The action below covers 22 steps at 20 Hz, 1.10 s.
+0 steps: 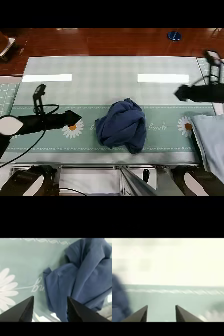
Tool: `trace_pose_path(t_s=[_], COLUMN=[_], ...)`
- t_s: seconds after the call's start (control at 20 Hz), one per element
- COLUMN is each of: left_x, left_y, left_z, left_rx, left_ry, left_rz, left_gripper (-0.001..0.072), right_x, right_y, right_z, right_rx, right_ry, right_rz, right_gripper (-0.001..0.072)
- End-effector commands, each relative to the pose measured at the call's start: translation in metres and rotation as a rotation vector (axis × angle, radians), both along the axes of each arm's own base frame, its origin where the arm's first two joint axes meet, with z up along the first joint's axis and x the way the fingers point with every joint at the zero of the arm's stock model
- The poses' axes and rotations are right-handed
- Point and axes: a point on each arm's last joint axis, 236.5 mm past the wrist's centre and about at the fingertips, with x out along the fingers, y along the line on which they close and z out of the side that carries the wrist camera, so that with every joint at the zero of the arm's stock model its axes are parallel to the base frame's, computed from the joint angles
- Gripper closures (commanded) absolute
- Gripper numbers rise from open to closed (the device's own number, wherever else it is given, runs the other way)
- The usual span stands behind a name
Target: Fold the shirts.
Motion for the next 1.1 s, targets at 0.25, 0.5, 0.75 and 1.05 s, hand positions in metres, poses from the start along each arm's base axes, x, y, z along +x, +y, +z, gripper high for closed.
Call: trace_pose_path(t_s=[0.25, 0.5, 0.75, 1.05], left_x=[-0.026, -0.027, -0.015, -0.001], left_y=[-0.061, -0.109, -0.128, -0.121], left_z=[-0.086, -0.112, -0.105, -0.09], left_rx=[-0.158, -0.19, -0.195, -0.23], left_ry=[0.354, 0.404, 0.372, 0.35], left_rz=[-0.187, -0.243, -0.326, -0.333], left_gripper=[0.0201, 0.0201, 0.069, 0.0691], right_x=[-0.099, -0.123, -0.157, -0.192], right_y=[-0.006, 0.031, 0.066, 0.119], right_z=[-0.114, -0.121, -0.129, -0.142], right_rx=[0.25, 0.269, 0.273, 0.334], right_ry=[0.292, 0.392, 0.511, 0.609], right_rz=[-0.195, -0.065, 0.063, 0.177], right_gripper=[0.0306, 0.0306, 0.0306, 0.0306])
